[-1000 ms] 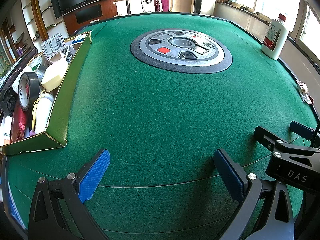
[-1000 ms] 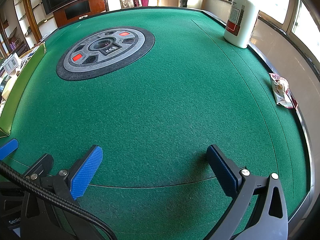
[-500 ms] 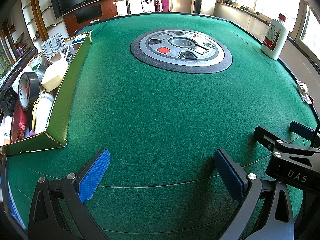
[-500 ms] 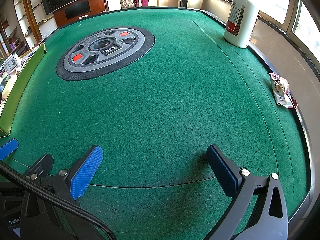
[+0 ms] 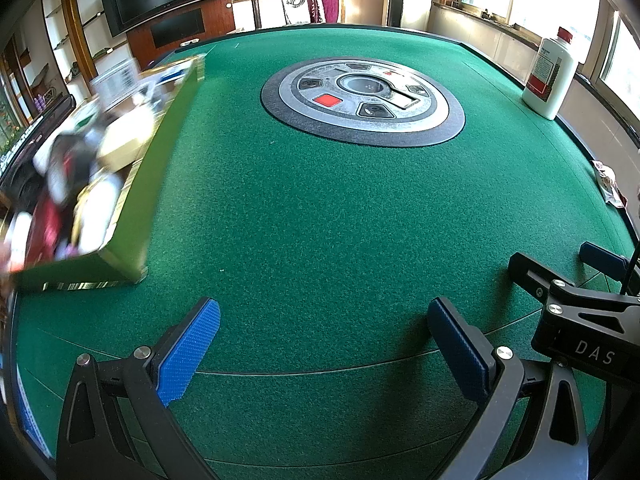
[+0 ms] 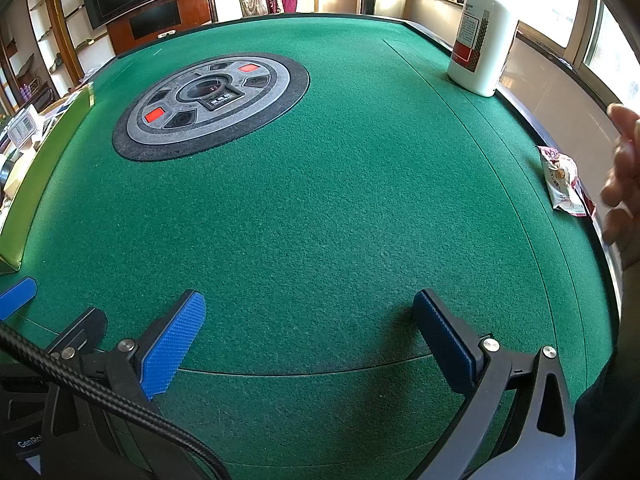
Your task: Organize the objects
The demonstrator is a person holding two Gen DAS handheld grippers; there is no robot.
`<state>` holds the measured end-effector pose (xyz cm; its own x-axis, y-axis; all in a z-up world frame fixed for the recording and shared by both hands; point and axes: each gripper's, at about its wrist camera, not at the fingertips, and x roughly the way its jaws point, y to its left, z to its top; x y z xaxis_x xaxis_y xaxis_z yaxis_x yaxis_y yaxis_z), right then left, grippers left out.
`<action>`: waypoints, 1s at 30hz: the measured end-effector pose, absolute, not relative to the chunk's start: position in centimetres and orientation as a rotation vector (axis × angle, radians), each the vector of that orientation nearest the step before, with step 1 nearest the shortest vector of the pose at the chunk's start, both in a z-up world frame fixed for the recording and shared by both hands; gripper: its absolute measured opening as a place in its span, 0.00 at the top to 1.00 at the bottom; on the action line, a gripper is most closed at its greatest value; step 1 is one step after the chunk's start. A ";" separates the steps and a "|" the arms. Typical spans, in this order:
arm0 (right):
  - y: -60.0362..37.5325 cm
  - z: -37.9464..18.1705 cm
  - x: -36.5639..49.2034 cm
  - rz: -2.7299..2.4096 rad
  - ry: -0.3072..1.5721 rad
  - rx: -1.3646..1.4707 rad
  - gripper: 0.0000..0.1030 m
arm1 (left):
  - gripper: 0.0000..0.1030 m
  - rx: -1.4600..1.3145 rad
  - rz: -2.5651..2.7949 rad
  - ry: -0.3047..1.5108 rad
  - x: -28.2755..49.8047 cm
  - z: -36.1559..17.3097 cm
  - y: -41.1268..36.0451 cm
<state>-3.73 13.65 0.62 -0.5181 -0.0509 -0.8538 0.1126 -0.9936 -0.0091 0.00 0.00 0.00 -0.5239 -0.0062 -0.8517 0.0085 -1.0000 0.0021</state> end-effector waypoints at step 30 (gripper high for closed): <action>13.2 0.8 -3.5 -2.659 0.095 1.490 0.00 | 0.01 1.529 -2.733 0.005 0.0 0.1 -0.1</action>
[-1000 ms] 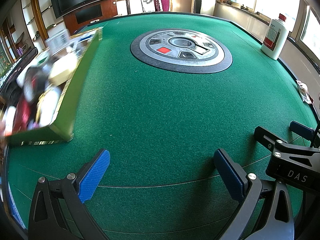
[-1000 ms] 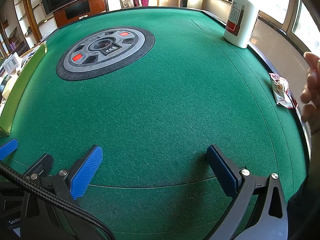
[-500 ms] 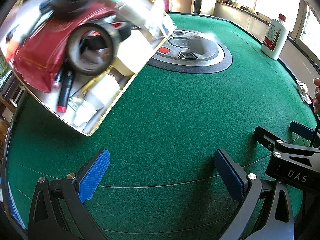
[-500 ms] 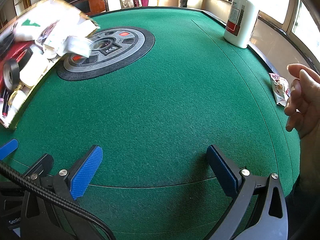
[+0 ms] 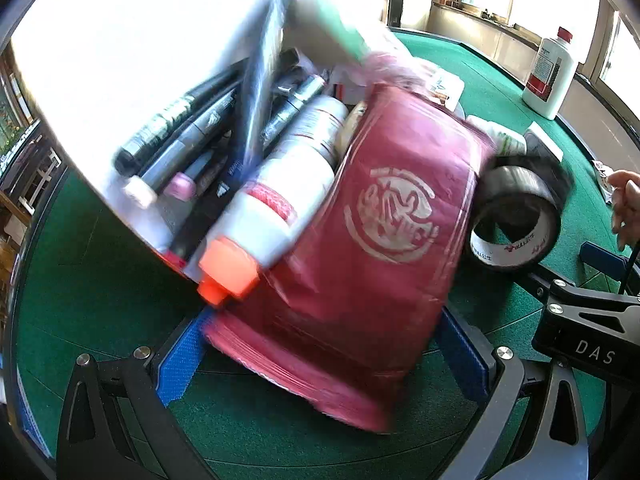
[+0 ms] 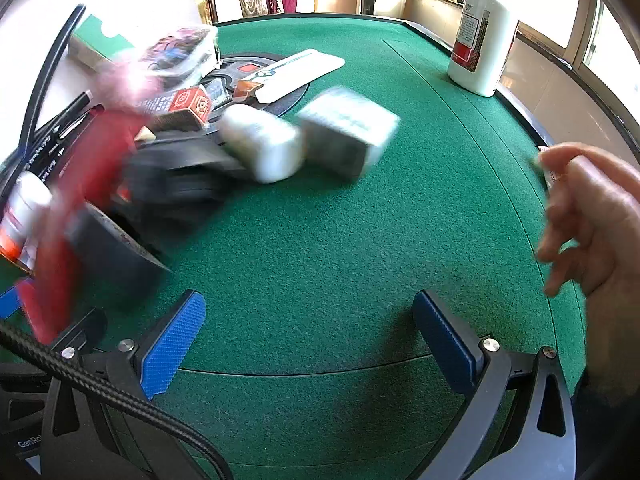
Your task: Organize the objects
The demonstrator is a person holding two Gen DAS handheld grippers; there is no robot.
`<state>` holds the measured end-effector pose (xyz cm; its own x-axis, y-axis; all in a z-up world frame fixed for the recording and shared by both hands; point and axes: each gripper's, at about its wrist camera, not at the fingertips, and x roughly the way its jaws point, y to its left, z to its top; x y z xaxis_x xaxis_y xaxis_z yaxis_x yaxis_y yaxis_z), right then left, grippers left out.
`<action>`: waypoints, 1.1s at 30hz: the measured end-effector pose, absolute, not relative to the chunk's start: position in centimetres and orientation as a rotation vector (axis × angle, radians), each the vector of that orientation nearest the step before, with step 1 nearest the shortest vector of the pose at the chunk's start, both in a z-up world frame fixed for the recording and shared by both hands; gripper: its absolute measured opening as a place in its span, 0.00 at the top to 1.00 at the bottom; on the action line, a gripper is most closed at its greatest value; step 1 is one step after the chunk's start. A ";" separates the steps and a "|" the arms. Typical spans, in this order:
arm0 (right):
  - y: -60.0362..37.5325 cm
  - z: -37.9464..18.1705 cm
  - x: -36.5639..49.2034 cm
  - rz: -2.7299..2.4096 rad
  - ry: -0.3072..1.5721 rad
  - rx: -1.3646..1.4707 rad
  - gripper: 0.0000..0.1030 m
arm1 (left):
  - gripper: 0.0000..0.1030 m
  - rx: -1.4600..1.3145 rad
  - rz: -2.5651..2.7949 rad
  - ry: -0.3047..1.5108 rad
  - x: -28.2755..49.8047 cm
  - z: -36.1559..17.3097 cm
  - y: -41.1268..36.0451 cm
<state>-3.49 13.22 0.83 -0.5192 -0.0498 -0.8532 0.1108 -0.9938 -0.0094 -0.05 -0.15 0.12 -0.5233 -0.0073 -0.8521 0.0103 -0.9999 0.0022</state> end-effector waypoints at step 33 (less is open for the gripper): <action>13.2 1.0 -3.5 -2.658 0.095 1.492 0.00 | 0.01 1.527 -2.732 0.005 0.6 -0.2 -0.8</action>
<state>-3.53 13.18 1.00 -0.5177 -0.0496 -0.8541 0.1107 -0.9938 -0.0094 0.59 -0.81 -0.17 -0.5240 -0.0088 -0.8517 0.0116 -0.9999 0.0032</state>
